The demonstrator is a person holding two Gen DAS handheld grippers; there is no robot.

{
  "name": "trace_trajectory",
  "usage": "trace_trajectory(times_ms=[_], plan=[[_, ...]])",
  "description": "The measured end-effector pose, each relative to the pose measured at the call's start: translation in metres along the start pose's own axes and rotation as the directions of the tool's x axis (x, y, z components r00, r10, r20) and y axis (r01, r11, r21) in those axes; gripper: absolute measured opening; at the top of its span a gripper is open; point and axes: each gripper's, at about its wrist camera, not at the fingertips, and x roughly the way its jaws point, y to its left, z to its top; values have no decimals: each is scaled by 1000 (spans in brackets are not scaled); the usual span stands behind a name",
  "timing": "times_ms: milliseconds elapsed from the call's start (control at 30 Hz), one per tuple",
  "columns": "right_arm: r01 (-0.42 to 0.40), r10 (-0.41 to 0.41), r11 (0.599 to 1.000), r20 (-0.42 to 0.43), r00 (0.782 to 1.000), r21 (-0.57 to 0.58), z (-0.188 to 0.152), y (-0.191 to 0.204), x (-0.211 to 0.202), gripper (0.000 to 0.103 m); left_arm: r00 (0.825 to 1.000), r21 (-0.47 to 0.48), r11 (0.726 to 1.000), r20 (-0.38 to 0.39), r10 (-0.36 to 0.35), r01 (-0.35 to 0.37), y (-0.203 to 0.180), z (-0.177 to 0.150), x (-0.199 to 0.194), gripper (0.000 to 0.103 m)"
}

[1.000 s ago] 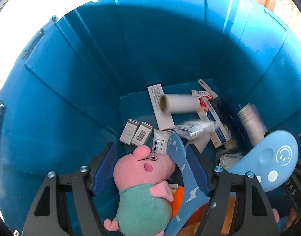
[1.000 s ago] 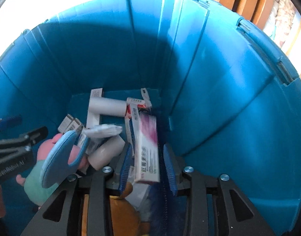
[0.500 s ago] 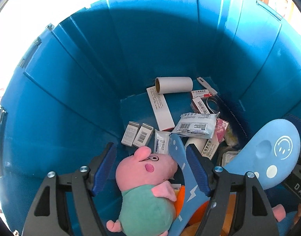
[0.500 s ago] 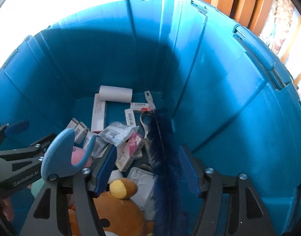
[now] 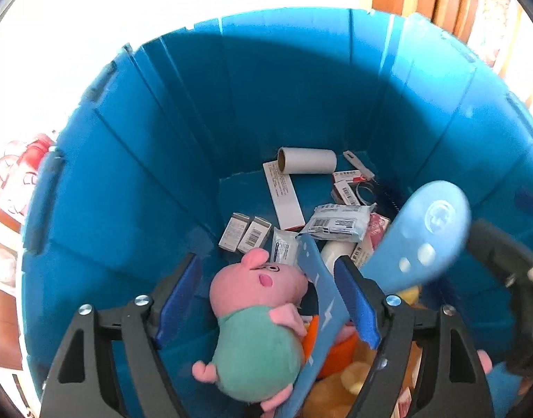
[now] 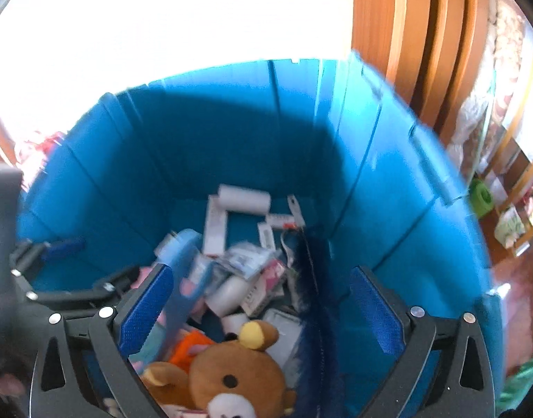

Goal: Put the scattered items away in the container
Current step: 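Withdraw both grippers from the crate back over the pile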

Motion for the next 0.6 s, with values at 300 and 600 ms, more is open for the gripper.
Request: trace_trajectory(times_ms=[300,600], plan=[[25,-19,999,165,986,-33,-2,32,-91,103,978,-85,987,170,-124,140,46,-33,-102,79],[-15,43,993,244,969,-115,-5,137,-140,103,944,-119,989,328,-47,90,151,-78,-178,90]])
